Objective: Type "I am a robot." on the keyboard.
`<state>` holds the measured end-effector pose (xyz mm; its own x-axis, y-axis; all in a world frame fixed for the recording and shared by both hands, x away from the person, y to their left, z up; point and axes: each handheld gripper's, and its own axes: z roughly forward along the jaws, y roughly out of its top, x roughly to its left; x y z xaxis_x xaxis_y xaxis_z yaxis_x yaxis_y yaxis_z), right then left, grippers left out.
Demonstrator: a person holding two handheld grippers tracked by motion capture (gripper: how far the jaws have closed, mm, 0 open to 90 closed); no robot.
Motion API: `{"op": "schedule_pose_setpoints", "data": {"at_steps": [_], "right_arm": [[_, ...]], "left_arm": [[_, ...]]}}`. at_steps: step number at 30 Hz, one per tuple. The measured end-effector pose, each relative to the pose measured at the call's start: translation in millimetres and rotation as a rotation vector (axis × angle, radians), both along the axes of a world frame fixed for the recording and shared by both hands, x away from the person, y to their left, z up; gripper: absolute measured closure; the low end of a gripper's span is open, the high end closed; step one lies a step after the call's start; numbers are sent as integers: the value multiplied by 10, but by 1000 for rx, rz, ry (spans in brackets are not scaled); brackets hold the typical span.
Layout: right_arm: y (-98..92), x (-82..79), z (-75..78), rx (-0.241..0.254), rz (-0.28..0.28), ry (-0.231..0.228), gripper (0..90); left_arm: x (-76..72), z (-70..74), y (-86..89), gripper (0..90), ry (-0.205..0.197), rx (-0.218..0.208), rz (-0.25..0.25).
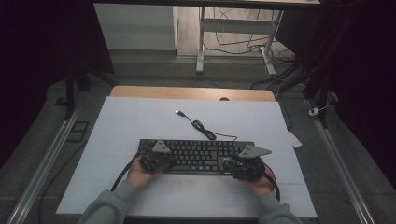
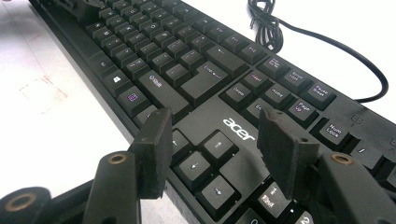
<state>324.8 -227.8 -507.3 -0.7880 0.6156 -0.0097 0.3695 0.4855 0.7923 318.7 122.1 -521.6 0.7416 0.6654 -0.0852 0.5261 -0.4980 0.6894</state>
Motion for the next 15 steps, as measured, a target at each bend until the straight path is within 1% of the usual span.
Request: {"op": "schedule_pose_setpoints", "data": {"at_steps": [4, 11, 13, 15], "right_arm": [[-7, 1, 4, 3, 0, -3, 460], [-15, 3, 8, 2, -2, -4, 459], [-16, 1, 9, 4, -3, -4, 459], [-15, 1, 10, 2, -3, -5, 459]], "left_arm": [[-23, 63, 52, 881, -15, -32, 2], [-58, 156, 179, 821, -30, -67, 21], [-81, 187, 226, 776, -38, -75, 29], [-103, 215, 277, 683, -45, -78, 40]]}}
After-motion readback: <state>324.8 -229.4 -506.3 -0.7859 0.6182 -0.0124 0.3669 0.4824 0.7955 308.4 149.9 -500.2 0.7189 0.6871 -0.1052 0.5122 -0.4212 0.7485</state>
